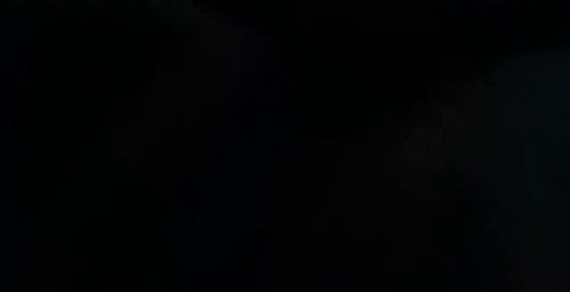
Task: Sort clothes
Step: Put the black shorts into the white laundry organizer
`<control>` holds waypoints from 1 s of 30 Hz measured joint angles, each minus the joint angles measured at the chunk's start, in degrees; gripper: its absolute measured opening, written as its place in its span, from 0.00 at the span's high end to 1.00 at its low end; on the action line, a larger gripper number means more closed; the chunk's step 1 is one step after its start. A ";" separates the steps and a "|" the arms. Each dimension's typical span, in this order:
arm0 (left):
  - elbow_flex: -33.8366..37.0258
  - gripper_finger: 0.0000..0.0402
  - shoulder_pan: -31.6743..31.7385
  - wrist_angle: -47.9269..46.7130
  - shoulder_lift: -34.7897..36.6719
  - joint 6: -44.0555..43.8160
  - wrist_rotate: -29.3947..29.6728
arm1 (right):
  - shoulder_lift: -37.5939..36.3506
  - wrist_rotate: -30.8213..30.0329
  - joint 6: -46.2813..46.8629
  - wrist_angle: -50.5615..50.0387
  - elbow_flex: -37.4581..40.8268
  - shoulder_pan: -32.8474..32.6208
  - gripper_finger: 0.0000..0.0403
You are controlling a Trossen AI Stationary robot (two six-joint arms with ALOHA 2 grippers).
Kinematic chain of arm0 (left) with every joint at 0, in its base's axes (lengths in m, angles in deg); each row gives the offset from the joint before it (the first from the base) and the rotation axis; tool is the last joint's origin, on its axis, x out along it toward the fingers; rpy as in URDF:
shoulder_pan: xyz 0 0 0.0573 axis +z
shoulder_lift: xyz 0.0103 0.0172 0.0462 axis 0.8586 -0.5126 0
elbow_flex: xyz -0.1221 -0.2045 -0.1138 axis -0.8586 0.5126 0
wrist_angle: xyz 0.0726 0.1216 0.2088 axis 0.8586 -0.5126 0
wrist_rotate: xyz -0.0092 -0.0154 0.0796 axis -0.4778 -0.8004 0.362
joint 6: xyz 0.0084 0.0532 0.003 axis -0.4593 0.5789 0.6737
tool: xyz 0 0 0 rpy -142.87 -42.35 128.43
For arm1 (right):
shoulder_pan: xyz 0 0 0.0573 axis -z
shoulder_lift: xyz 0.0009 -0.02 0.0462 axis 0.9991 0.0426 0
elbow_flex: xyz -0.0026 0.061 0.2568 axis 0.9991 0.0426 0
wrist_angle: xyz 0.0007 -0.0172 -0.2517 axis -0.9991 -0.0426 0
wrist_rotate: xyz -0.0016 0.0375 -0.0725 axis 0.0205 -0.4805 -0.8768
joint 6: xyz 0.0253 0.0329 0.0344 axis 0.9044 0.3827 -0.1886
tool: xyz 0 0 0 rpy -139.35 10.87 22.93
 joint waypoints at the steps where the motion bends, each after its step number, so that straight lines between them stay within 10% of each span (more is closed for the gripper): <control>1: 0.01 0.45 -1.27 0.38 0.27 0.07 -0.02 | 0.00 0.00 0.08 0.00 0.00 -0.01 0.92; 30: 14.31 0.47 -22.44 21.30 1.01 6.41 4.94 | 0.00 -0.01 1.86 -1.46 0.00 -0.01 0.92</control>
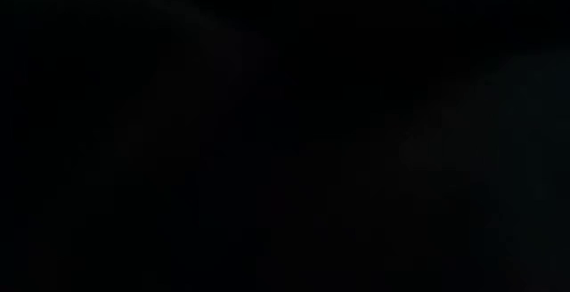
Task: Sort clothes
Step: Put the black shorts into the white laundry organizer
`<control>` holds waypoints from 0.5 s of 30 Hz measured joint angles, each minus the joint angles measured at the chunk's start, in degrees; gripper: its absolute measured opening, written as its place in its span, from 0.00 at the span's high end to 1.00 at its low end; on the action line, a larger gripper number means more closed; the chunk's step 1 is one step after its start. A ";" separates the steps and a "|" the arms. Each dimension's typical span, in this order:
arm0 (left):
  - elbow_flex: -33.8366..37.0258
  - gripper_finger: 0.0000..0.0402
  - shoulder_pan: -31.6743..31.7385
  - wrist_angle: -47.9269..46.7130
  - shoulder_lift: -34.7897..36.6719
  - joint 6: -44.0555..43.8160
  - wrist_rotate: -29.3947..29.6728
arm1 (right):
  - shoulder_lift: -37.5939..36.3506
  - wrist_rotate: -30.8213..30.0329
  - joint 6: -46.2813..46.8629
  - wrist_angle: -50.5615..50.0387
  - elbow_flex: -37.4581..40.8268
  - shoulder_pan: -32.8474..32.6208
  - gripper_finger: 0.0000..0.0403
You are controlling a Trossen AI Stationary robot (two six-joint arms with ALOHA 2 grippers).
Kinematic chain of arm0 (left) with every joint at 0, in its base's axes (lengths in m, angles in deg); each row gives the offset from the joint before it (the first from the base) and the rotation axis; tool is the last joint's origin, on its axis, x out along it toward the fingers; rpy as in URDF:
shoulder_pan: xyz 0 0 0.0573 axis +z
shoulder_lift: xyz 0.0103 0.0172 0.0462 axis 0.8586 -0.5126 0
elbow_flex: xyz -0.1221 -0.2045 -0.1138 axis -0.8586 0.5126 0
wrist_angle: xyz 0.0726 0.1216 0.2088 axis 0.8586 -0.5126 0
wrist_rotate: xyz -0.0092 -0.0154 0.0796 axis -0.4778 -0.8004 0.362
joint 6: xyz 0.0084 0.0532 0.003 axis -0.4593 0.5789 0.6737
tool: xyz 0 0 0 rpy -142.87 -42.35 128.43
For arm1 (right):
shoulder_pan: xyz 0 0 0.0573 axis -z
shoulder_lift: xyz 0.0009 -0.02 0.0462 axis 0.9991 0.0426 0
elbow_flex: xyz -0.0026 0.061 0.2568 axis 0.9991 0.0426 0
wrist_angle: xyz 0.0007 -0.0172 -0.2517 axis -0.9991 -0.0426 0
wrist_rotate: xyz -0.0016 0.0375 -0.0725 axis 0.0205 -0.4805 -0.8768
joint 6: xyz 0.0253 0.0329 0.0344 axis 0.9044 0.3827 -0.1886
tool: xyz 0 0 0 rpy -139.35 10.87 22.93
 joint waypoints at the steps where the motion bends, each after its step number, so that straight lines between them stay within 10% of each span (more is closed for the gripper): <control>1: 0.09 0.47 0.01 -0.23 0.00 -0.26 0.06 | 0.00 0.01 0.34 -0.16 0.00 0.01 0.92; 15: 0.59 0.47 0.01 0.00 -0.02 -2.29 -0.03 | 0.00 0.03 2.98 -1.87 0.02 0.72 0.92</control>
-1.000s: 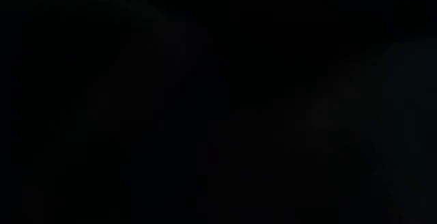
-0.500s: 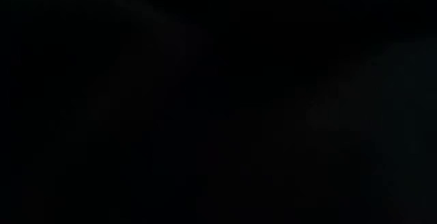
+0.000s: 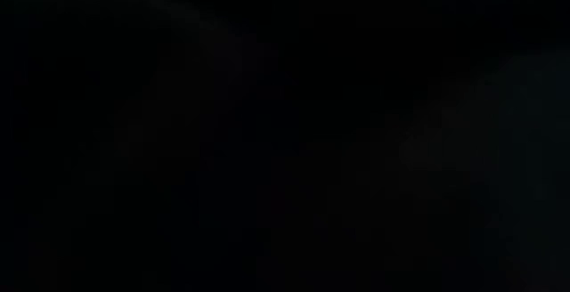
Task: Sort clothes
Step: Put the black shorts into the white laundry organizer
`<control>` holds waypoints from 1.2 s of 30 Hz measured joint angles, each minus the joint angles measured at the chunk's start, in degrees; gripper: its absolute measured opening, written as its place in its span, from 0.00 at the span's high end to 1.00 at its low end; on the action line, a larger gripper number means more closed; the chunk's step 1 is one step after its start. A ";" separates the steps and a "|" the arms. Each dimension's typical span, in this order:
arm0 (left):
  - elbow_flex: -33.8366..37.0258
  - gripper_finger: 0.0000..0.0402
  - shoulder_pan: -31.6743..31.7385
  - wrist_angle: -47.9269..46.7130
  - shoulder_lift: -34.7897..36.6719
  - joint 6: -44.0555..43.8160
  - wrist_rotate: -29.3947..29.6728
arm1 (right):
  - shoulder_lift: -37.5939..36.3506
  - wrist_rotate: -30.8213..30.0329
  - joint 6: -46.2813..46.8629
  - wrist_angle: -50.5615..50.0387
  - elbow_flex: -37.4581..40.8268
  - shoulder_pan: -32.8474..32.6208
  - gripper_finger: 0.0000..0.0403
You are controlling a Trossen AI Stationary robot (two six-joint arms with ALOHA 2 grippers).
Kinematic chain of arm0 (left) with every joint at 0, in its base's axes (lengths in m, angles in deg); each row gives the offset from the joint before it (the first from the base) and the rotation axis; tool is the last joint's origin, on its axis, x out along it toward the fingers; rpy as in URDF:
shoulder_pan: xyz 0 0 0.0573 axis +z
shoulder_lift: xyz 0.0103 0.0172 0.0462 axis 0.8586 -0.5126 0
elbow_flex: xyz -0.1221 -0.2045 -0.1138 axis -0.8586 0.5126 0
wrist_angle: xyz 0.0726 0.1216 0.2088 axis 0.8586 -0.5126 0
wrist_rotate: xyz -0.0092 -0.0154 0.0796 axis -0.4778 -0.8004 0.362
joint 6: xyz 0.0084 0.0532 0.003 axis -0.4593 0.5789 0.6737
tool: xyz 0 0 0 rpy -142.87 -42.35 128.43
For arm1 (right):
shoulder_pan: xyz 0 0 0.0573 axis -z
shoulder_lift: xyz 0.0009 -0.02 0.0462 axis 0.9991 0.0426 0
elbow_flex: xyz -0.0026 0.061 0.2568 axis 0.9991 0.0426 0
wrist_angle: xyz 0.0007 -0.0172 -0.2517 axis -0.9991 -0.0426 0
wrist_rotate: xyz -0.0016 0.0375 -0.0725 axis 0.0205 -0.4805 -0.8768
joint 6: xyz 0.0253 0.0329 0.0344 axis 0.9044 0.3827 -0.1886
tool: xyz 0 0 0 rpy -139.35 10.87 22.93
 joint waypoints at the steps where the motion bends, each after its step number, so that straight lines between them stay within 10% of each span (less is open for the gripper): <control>1: 0.10 0.47 0.00 0.50 0.00 0.00 0.02 | 0.00 0.05 0.32 0.00 0.00 0.36 0.92; 30: 1.25 0.47 -1.57 1.06 0.07 -1.12 -0.11 | 4.88 15.04 14.88 -6.16 0.00 5.74 0.91; 36: 1.23 0.47 -1.54 1.14 0.07 -0.80 -0.09 | 7.61 13.40 14.98 -7.37 0.02 8.10 0.78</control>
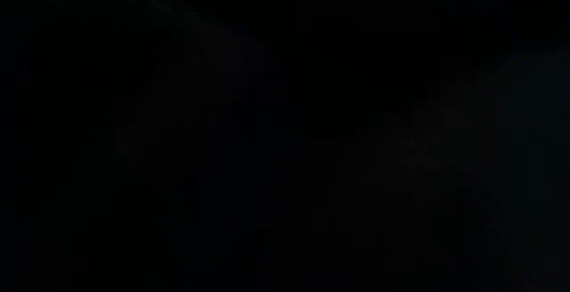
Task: Sort clothes
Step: Put the black shorts into the white laundry organizer
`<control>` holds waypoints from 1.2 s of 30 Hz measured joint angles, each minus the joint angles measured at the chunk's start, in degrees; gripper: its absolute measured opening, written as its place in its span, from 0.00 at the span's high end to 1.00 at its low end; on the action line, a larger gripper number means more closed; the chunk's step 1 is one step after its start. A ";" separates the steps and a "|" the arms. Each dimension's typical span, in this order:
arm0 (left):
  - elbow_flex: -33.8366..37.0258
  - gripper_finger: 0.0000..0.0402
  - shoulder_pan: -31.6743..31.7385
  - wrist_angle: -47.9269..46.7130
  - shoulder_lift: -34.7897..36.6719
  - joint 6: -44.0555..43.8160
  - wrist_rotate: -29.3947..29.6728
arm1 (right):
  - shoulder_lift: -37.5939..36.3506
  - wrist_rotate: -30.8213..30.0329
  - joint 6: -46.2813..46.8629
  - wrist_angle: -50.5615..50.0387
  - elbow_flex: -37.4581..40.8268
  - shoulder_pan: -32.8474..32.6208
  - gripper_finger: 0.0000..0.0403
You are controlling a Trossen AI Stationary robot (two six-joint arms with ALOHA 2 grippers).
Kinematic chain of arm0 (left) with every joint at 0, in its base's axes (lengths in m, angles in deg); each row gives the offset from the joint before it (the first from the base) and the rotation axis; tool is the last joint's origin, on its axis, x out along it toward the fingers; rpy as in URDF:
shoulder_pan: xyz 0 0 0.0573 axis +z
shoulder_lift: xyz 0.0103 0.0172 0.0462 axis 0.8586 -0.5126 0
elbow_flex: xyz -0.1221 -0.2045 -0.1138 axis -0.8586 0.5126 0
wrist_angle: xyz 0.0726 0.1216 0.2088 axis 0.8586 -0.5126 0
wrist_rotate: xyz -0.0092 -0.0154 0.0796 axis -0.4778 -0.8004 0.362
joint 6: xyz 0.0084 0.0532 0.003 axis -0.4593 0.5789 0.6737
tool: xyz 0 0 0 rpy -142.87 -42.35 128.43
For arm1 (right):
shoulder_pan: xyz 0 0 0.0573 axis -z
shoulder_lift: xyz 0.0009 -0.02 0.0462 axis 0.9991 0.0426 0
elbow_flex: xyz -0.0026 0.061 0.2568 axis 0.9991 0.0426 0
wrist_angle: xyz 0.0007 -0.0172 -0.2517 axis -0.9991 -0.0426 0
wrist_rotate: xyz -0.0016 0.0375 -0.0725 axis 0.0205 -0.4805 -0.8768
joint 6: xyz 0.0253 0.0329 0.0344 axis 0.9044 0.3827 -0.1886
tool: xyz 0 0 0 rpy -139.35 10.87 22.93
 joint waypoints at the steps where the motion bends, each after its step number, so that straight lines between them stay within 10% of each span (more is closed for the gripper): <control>1: -0.01 0.47 -0.02 0.00 0.00 0.12 0.00 | 0.22 -0.54 0.15 -0.04 0.00 0.24 0.74; 11: -0.01 0.47 -0.02 -0.43 -0.02 -0.14 0.02 | 2.13 -2.03 -0.28 -5.77 -0.05 0.27 0.47; 24: -0.03 0.47 -0.02 -2.87 -0.07 -2.01 0.07 | 0.79 -2.42 8.58 -21.56 -1.54 -8.99 0.50; 36: -0.05 0.47 0.09 -1.31 -0.07 -2.15 0.04 | 6.73 -15.51 9.27 -47.60 -21.91 -17.90 0.58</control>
